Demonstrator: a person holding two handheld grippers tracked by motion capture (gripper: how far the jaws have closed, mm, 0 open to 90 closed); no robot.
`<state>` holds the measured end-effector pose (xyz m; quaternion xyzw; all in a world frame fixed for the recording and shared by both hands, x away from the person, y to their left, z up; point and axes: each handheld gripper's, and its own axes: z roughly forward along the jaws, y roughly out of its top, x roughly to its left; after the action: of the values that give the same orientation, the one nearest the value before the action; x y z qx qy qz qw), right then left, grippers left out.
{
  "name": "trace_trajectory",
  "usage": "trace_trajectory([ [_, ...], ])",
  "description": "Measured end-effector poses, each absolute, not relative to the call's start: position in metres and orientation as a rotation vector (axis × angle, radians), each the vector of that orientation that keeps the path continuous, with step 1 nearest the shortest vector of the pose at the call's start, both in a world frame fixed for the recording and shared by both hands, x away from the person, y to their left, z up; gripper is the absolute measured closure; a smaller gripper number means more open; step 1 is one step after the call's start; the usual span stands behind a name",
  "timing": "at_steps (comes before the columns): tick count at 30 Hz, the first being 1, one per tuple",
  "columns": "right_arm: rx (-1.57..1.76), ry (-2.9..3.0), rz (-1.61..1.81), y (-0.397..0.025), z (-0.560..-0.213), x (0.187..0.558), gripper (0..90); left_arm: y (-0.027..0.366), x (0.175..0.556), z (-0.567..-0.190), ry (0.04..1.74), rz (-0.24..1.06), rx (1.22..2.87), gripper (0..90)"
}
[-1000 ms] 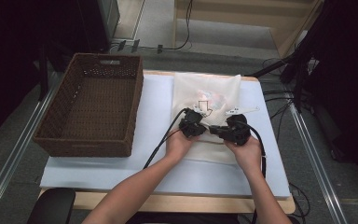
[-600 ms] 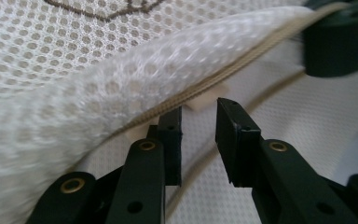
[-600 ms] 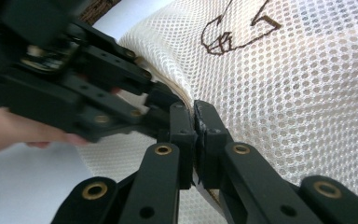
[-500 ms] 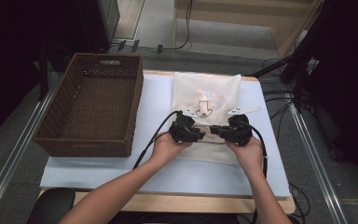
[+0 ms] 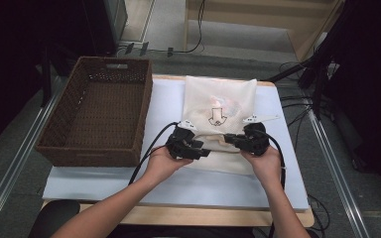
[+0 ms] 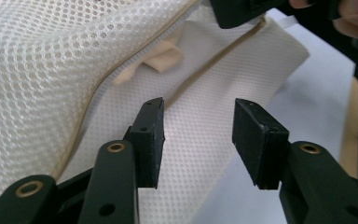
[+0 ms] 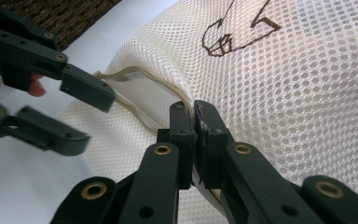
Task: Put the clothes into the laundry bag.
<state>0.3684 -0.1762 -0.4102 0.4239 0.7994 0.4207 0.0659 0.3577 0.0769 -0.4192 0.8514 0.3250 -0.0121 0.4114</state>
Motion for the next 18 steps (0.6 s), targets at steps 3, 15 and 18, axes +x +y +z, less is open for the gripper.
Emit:
trace_trajectory([
  [3,1.273,2.415,1.272,-0.178,-0.410,0.367,87.7,0.083,0.353,-0.414,0.815,-0.030,2.128,48.5],
  [15,1.289,2.406,1.279,-0.185,-0.407,0.364,87.5,0.121,0.341,-0.410,0.860,0.023,2.122,42.6],
  [18,1.287,2.402,1.287,-0.187,-0.407,0.364,87.5,0.129,0.339,-0.414,0.879,0.044,2.129,42.1],
])
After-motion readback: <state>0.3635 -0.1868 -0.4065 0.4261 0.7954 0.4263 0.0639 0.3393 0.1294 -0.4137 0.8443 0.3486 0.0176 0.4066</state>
